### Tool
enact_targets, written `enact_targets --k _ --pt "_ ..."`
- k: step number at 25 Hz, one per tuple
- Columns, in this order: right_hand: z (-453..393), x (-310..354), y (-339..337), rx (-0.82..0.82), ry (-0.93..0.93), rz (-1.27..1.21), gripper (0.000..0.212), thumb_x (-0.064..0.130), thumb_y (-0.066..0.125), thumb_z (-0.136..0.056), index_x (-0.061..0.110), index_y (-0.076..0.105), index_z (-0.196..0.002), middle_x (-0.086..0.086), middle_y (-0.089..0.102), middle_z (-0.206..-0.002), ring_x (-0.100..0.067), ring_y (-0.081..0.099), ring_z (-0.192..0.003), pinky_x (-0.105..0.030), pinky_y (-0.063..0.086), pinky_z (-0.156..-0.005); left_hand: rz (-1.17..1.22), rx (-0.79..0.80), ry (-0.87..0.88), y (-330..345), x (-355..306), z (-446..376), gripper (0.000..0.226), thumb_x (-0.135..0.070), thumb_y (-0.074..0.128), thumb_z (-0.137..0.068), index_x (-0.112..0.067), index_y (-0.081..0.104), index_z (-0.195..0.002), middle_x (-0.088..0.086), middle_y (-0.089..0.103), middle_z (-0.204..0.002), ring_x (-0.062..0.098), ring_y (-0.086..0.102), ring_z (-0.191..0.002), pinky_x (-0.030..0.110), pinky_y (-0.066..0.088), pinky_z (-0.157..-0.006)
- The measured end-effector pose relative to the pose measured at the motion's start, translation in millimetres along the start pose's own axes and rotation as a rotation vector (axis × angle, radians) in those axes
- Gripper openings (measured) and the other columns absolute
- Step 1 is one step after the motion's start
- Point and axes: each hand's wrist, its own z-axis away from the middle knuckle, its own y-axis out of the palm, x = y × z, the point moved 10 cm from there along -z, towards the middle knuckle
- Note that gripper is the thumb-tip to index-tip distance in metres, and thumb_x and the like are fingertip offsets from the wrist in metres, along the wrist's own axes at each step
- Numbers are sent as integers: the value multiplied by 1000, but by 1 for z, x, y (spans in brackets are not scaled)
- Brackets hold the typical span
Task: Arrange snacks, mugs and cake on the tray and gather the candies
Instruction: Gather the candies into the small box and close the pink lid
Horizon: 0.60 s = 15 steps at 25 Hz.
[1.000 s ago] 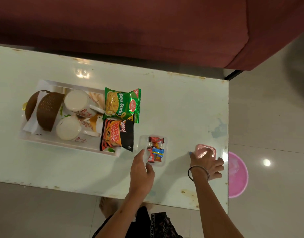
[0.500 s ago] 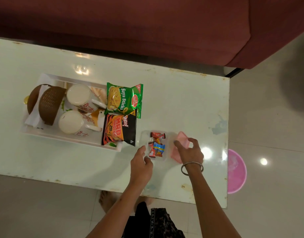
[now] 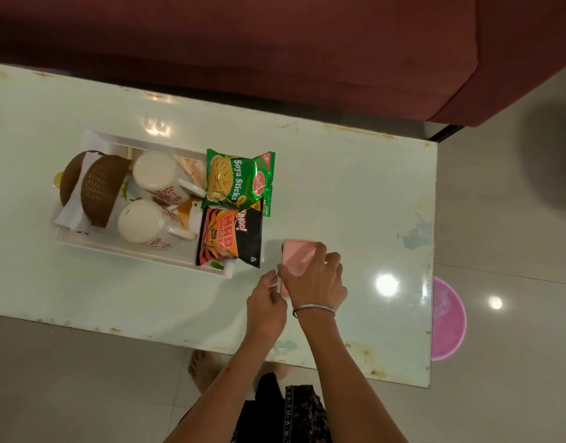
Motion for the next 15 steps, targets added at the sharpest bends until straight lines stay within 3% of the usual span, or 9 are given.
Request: enact_targets --k 3,8,11,15 --pt "-2 11 5 1 -55 45 72 61 63 -64 19 42 -118 -6 52 -107 -26 55 -99 -32 43 -62 14 7 23 0 -2 0 41 2 38 -92 -9 46 -131 11 57 -130 27 54 -119 42 43 -104" --pt "-3 1 12 138 -16 14 76 63 61 -72 21 34 -129 -8 49 -121 -29 52 -111 -40 50 -76 45 112 14 6 2 -3 52 1 52 -88 -11 37 -136 14 52 -133 30 54 -117 43 46 -101" --pt "-10 -15 16 265 36 -167 73 41 61 -83 24 20 -142 -14 42 -137 -36 48 -120 -46 47 -89 0 143 66 7 -9 -10 66 2 60 -83 -12 30 -140 14 54 -129 28 57 -108 36 51 -93" --pt "-2 -20 27 473 -16 -183 79 13 60 -83 24 12 -145 -20 59 -119 -39 57 -107 -44 48 -89 -102 187 161 9 -14 -11 78 1 69 -76 -19 31 -141 14 57 -120 26 61 -100 33 55 -83"
